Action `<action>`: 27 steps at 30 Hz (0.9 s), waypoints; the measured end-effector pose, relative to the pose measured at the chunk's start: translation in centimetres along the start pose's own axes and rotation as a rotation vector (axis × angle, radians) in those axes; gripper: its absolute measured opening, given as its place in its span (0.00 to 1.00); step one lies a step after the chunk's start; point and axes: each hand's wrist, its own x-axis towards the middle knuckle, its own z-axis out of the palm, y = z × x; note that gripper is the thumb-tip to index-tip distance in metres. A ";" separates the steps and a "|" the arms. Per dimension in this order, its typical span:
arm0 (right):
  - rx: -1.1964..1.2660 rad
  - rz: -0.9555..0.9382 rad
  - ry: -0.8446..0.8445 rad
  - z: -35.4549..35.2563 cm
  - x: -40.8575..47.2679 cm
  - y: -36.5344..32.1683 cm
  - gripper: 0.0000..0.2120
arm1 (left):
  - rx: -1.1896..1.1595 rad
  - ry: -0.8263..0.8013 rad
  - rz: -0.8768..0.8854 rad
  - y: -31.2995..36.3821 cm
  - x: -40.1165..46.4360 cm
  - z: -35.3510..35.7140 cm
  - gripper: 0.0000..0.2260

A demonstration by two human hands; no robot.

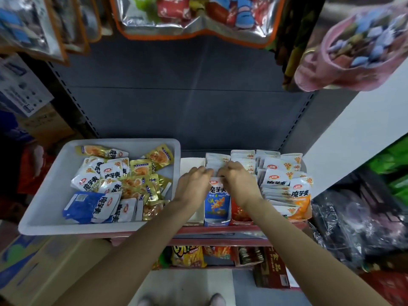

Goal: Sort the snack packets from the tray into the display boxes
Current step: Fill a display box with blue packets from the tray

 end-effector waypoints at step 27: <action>0.162 -0.172 -0.619 11.4 6.1 -23.7 0.29 | -0.209 -0.371 -0.463 -28.0 -11.7 -1.3 0.19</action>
